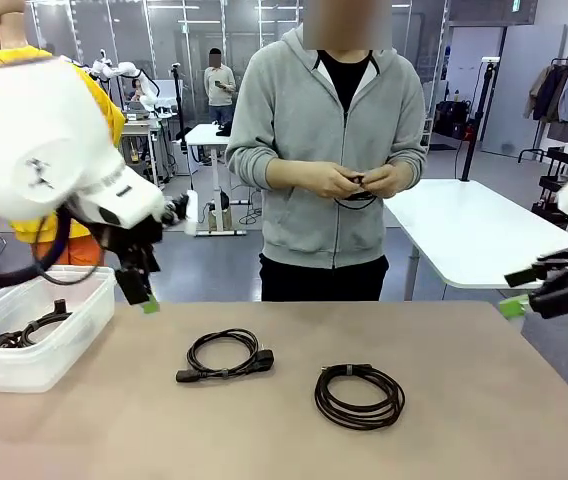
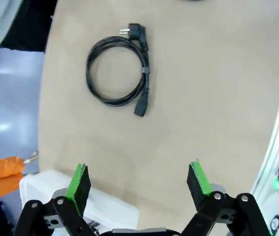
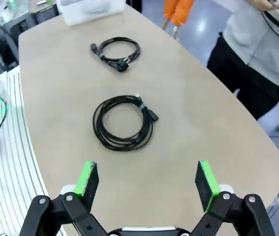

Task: Organize and store the cables.
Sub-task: Place the Power Cable into the Organizing box.

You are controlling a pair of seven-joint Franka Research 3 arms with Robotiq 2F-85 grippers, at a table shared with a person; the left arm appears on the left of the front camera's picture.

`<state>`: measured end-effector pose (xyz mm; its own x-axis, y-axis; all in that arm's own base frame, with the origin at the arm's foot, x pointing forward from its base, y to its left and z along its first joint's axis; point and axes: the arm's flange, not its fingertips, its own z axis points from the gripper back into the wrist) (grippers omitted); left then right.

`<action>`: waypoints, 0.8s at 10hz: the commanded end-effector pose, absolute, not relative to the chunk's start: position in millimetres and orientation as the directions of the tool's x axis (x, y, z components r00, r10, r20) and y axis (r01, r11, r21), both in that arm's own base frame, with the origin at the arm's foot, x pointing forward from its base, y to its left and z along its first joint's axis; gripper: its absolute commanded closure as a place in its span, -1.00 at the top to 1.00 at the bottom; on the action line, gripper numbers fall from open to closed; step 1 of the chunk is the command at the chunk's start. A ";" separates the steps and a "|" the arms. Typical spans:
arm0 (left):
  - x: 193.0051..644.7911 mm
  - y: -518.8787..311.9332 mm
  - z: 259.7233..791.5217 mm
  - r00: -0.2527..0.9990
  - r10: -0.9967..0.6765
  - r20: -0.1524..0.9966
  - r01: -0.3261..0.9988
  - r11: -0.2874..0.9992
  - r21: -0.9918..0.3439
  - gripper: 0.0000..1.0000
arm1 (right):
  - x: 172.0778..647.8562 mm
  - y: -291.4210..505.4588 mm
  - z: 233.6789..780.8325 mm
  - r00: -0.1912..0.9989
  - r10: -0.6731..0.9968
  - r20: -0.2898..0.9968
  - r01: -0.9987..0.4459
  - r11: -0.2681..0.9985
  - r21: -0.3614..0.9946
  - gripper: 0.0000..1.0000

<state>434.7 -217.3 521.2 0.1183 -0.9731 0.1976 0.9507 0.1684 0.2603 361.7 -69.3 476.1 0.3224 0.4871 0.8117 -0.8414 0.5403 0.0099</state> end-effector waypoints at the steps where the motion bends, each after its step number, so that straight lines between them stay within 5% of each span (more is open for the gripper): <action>1: 456.4 -240.3 502.8 0.126 -0.980 0.155 0.956 0.162 0.244 1.00 | 350.1 -64.3 474.1 0.419 0.415 0.808 -0.759 0.648 0.061 1.00; 3: 462.8 -241.2 495.6 0.094 -0.971 0.221 0.950 0.153 0.271 1.00 | 363.5 -53.1 469.4 0.486 0.465 0.740 -0.744 0.665 0.071 1.00; 4: 449.7 -241.8 489.3 0.110 -0.979 0.174 0.964 0.148 0.220 1.00 | 353.5 -79.3 471.9 0.401 0.439 0.804 -0.778 0.627 0.046 1.00; 8: 449.7 -241.8 489.3 0.110 -0.979 0.174 0.964 0.148 0.220 1.00 | 353.5 -79.3 471.9 0.401 0.439 0.804 -0.778 0.627 0.046 1.00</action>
